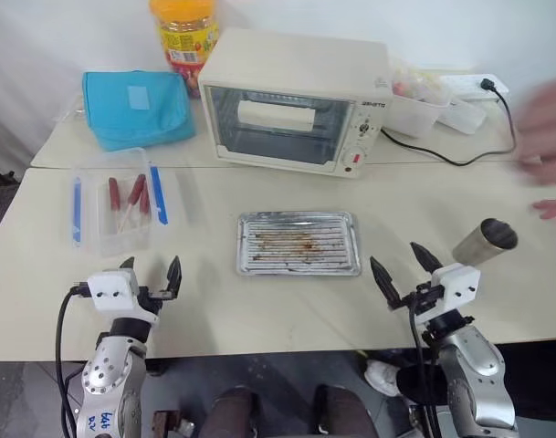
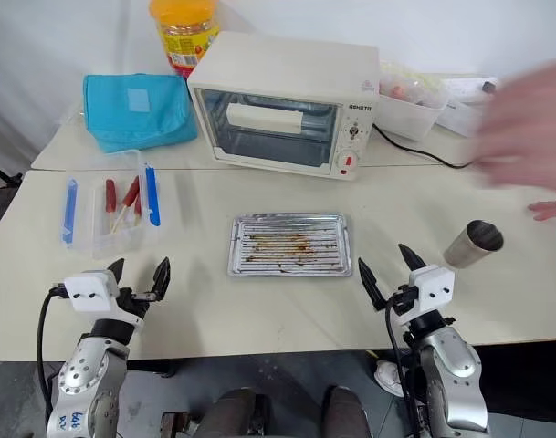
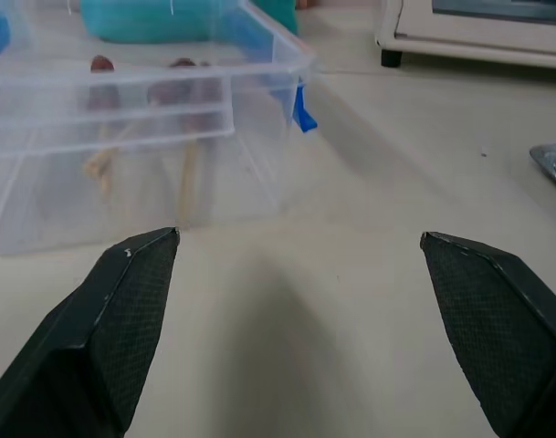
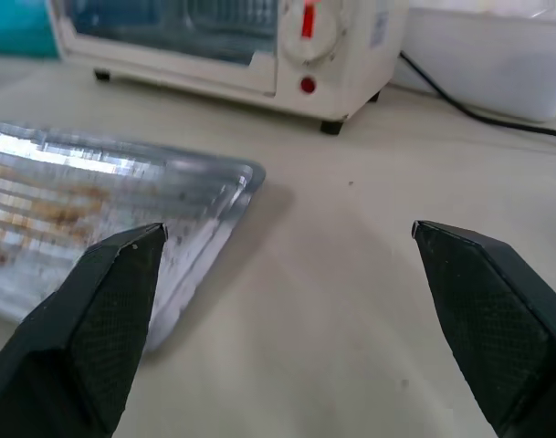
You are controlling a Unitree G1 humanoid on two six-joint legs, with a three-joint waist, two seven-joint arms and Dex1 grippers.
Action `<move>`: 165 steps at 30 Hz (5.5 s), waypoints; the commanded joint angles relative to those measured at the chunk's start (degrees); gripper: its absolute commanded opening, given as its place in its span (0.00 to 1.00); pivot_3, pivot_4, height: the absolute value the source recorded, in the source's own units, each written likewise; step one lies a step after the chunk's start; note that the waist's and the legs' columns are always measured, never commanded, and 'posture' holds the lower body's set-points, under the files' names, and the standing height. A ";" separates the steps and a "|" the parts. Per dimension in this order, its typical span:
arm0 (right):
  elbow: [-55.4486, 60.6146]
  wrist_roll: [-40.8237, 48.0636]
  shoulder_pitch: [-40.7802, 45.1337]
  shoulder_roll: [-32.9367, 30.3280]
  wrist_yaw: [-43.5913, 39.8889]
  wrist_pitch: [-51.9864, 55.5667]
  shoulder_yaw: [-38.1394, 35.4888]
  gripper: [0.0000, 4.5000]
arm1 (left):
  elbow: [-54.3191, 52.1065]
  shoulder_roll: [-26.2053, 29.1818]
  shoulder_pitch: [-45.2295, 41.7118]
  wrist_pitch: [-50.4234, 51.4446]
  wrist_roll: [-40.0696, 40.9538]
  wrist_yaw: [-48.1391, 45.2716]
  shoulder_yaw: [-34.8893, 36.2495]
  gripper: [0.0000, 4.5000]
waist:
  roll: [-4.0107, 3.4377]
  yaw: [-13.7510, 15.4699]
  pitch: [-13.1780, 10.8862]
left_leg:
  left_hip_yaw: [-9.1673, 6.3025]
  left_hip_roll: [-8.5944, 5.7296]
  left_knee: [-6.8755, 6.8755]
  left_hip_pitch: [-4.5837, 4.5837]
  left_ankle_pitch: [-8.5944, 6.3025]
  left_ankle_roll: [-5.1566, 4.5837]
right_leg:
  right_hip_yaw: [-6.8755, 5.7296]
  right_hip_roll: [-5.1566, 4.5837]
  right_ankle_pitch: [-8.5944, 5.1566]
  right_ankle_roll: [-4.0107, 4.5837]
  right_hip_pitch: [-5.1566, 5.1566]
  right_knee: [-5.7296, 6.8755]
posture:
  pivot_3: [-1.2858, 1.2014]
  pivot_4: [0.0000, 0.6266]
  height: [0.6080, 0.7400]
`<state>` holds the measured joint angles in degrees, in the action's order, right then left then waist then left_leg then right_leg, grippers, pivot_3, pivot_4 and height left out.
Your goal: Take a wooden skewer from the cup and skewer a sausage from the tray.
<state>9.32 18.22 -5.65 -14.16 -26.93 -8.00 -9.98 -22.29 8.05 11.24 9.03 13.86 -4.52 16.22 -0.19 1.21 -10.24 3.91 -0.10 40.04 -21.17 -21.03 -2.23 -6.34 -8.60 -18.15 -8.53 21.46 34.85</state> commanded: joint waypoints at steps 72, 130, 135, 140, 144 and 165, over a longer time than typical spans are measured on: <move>-2.68 0.09 -2.37 -0.67 1.02 -4.84 -1.23 1.00 | 3.46 0.84 -3.84 -5.84 -0.04 -2.79 -1.24 1.00 | 0.01 0.04 0.01 | 0.00 -0.01 0.00 0.00 0.00 0.00 | -0.01 0.01 0.00 0.00 0.00 0.00 | 0.52 0.24 1.00; 3.37 -1.55 -1.28 -1.40 1.06 -0.66 1.41 1.00 | 3.50 1.30 -5.06 -3.70 0.23 -3.32 -2.40 1.00 | 0.01 0.07 0.01 | 0.00 -0.01 0.01 0.00 0.00 0.00 | -0.01 0.01 0.00 0.00 0.00 0.01 | 0.52 0.24 1.00; 3.52 -1.64 -1.07 -1.63 0.86 -0.25 1.48 1.00 | 3.44 1.01 -4.52 -3.94 0.09 -3.17 -2.41 1.00 | 0.01 0.04 0.01 | 0.00 -0.01 0.00 0.00 0.00 0.00 | -0.01 0.02 0.00 0.00 0.00 0.01 | 0.52 0.24 1.00; 3.51 -1.88 -1.02 -1.46 1.00 -0.14 1.62 1.00 | 3.67 0.61 -4.18 -4.41 -0.15 -3.01 -2.69 1.00 | 0.01 0.10 0.01 | 0.00 -0.01 0.01 0.00 0.00 0.00 | -0.01 0.01 0.00 0.00 0.00 0.01 | 0.52 0.24 1.00; 3.08 -2.00 -0.50 -1.32 1.03 -0.15 1.70 1.00 | 4.20 0.49 -4.95 -4.53 -0.37 -2.85 -2.94 1.00 | 0.01 0.06 0.01 | 0.00 -0.01 0.01 0.00 0.00 0.00 | -0.01 0.01 0.00 0.00 0.00 0.01 | 0.52 0.24 1.00; 3.47 -1.48 -1.13 -1.64 0.10 0.47 2.33 1.00 | 3.70 0.95 -3.40 -4.75 -0.32 -3.48 -2.80 1.00 | 0.01 0.06 0.01 | 0.00 -0.01 0.01 0.00 0.00 0.00 | -0.01 0.01 0.00 0.00 0.00 0.00 | 0.52 0.24 1.00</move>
<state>10.23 15.90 -6.33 -15.30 -26.51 -7.29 -7.30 -17.13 8.75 7.37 5.60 13.64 -7.70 12.99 -0.18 1.27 -10.23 3.91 -0.11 40.05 -21.18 -21.03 -2.23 -6.36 -8.59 -18.14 -8.53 21.46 34.85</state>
